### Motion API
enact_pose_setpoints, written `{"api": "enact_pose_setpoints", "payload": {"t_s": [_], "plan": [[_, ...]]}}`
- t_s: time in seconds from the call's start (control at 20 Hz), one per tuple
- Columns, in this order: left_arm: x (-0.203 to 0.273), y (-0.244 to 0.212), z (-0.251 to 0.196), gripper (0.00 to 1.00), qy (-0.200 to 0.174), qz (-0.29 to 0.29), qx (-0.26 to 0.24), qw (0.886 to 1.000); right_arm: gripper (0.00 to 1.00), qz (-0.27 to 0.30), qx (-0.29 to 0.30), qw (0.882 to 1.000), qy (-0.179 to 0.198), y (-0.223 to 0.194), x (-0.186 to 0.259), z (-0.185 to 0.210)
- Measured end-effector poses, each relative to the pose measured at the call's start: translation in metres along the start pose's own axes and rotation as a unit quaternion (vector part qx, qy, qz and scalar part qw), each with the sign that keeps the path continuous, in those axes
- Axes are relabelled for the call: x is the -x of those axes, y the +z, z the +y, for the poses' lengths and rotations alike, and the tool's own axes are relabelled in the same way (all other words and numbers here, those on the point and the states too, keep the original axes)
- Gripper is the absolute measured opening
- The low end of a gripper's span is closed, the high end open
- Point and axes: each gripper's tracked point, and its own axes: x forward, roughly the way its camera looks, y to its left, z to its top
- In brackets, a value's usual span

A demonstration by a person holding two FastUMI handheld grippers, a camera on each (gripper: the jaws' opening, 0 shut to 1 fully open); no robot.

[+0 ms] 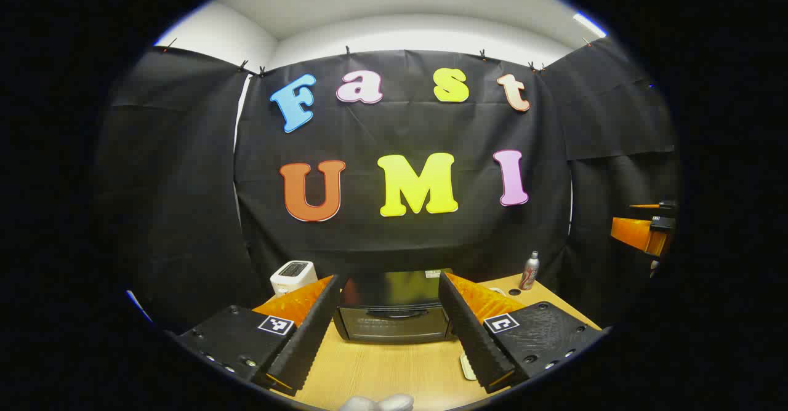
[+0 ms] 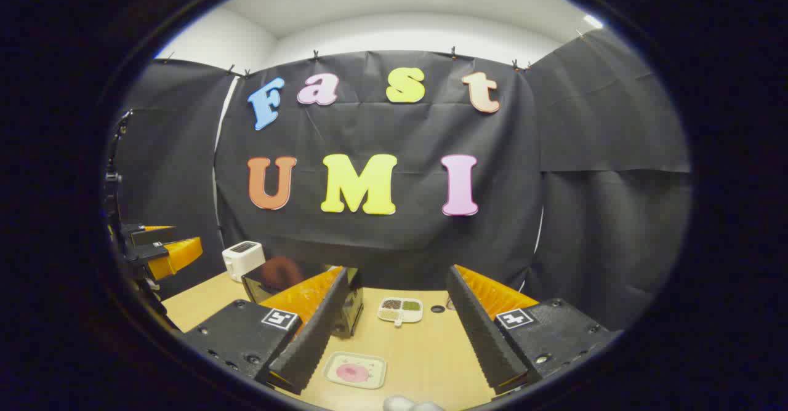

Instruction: Open the electric oven with the left hand, put the food in, and close the electric oven.

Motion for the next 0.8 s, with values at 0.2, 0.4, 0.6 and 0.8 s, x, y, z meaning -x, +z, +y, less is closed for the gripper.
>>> {"api": "enact_pose_setpoints", "payload": {"t_s": [0.2,0.4,0.6,0.8], "plan": [[0.0,-0.002,0.001,0.96,0.002,0.005,0.004,1.0,0.99,0.003,0.002,1.0,0.002,-0.001,-0.005,0.003],[-0.003,0.0,0.008,0.96,0.008,0.003,0.005,1.0,0.99,0.005,-0.003,1.0,0.003,-0.002,-0.01,0.007],[-0.006,-0.002,0.012,0.96,0.008,0.006,0.005,1.0,0.99,0.005,-0.003,1.0,0.005,-0.002,-0.014,0.012],[-0.011,-0.005,0.016,0.96,0.01,0.007,0.004,1.0,0.99,0.006,-0.004,1.0,0.003,-0.003,-0.018,0.013]]}}
